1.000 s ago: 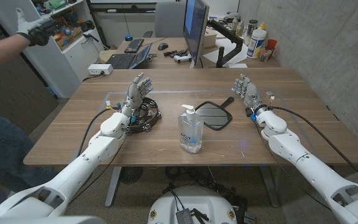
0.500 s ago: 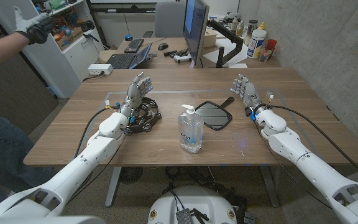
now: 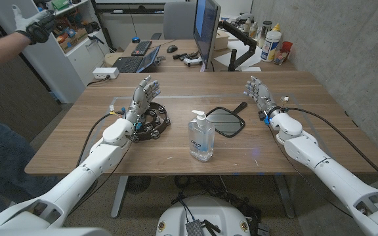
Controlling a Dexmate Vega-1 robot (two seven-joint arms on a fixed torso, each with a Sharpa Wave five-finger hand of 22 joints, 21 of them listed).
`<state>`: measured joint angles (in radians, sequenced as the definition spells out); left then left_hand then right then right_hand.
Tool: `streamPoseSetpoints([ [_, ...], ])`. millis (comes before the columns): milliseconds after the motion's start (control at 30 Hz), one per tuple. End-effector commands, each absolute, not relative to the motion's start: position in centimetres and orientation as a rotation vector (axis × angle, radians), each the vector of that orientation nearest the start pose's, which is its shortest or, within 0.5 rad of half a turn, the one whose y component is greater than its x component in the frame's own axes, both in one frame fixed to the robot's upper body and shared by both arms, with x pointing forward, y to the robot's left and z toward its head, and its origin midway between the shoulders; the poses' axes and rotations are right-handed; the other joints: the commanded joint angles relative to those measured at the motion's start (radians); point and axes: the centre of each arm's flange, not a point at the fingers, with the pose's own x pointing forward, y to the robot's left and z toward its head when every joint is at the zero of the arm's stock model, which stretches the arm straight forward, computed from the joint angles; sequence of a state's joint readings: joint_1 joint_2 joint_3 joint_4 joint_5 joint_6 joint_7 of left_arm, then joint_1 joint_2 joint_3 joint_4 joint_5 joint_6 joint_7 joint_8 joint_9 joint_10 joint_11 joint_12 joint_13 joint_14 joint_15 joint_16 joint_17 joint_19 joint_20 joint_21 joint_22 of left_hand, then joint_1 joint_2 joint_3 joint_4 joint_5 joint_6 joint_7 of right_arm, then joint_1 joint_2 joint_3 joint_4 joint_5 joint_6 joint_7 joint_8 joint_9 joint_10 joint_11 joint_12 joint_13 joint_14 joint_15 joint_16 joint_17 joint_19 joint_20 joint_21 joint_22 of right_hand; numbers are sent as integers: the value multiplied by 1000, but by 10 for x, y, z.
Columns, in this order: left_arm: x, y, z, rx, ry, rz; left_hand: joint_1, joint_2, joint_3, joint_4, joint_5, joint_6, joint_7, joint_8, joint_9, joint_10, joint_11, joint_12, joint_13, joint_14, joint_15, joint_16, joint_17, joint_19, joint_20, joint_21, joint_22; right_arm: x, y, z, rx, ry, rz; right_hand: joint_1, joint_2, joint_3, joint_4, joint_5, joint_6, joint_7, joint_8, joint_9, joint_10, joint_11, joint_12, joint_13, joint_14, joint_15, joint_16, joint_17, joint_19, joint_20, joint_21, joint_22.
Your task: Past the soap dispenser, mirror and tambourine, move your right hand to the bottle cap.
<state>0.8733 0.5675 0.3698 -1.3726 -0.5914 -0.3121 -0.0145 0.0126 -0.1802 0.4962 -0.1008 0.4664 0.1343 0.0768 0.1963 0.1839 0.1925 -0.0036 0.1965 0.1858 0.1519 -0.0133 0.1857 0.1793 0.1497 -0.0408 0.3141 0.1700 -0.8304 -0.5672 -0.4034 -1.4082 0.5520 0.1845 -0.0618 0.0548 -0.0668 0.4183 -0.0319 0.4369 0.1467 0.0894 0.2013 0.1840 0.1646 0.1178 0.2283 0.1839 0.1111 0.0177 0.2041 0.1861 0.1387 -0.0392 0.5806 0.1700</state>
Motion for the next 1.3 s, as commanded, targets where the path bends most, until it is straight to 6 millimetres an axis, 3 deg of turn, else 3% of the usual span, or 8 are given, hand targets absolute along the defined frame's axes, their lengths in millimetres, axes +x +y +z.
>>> streamPoseSetpoints([
  [33,632,295,-18,64,-648,-213,14,-1,-6,-4,6,6,1,5,4,7,-2,5,3,7,1,8,2,10,-19,-3,4,642,-280,1,-167,-559,144,16,2,-3,-5,8,16,-6,9,1,12,-5,2,2,11,-2,6,0,3,-53,-6,3],
  [1300,631,297,-19,80,-643,-205,25,5,-23,-17,24,15,-2,7,4,8,-1,4,2,8,1,6,2,14,-17,-19,5,636,-282,14,-325,-509,41,41,16,-19,-22,31,65,-32,16,2,49,-17,8,2,24,-12,1,-1,-3,-49,-37,3],
])
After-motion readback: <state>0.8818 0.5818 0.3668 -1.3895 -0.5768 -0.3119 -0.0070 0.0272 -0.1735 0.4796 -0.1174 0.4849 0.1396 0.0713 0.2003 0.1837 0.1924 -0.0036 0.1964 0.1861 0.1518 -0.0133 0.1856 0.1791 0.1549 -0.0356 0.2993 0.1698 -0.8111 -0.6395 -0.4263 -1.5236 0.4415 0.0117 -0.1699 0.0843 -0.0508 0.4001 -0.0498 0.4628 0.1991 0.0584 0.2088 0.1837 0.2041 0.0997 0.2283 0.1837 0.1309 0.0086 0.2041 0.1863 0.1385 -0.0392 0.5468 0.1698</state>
